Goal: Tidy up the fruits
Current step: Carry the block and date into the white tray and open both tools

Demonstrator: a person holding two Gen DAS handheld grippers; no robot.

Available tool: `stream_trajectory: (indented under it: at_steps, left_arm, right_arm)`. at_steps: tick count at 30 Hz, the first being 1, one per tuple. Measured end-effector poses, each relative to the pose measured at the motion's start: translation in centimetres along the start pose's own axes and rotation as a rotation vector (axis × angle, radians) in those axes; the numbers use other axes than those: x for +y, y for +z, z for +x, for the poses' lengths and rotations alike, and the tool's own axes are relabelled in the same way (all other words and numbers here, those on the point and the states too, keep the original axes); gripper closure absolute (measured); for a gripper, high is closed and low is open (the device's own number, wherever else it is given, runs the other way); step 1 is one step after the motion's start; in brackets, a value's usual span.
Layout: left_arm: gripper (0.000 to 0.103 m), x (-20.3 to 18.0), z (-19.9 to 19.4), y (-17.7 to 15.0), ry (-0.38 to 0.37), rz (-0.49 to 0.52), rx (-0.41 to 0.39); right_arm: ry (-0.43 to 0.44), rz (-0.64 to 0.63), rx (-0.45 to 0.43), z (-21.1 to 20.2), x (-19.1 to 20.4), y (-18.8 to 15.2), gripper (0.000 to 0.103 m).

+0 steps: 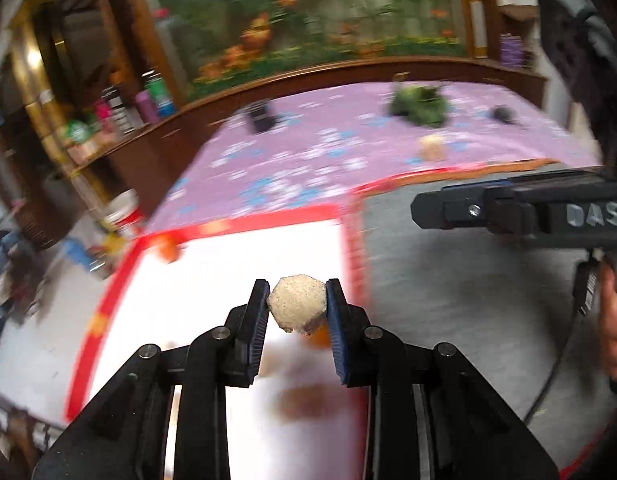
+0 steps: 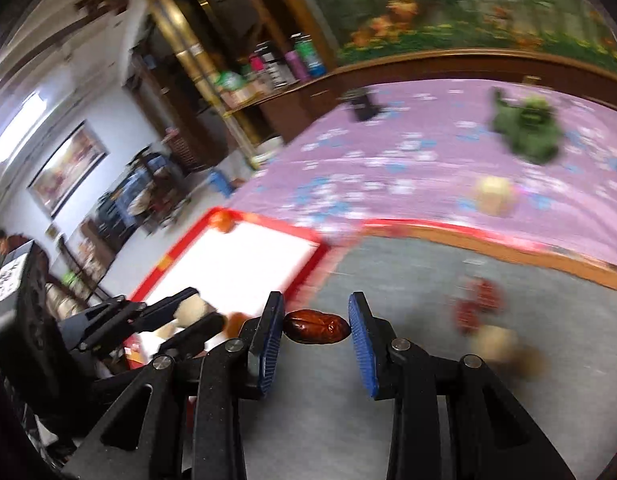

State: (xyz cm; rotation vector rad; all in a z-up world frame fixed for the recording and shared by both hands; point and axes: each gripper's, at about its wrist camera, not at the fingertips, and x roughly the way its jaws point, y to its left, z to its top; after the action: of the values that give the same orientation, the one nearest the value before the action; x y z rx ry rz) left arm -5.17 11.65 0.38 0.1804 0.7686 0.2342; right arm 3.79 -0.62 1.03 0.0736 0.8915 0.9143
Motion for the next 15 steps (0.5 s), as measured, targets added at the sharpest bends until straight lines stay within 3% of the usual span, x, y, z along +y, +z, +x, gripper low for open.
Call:
stream_trajectory:
  at_steps: [4,15]
  left_arm:
    - [0.078,2.8,0.8,-1.6,0.086,-0.033,0.019]
    - [0.077,5.6,1.4,-3.3,0.120,-0.079,0.021]
  right_arm:
    - [0.047,-0.027,0.035,3.8,3.7,-0.1,0.070]
    - [0.047,-0.063,0.067,7.0,6.9,-0.3,0.069]
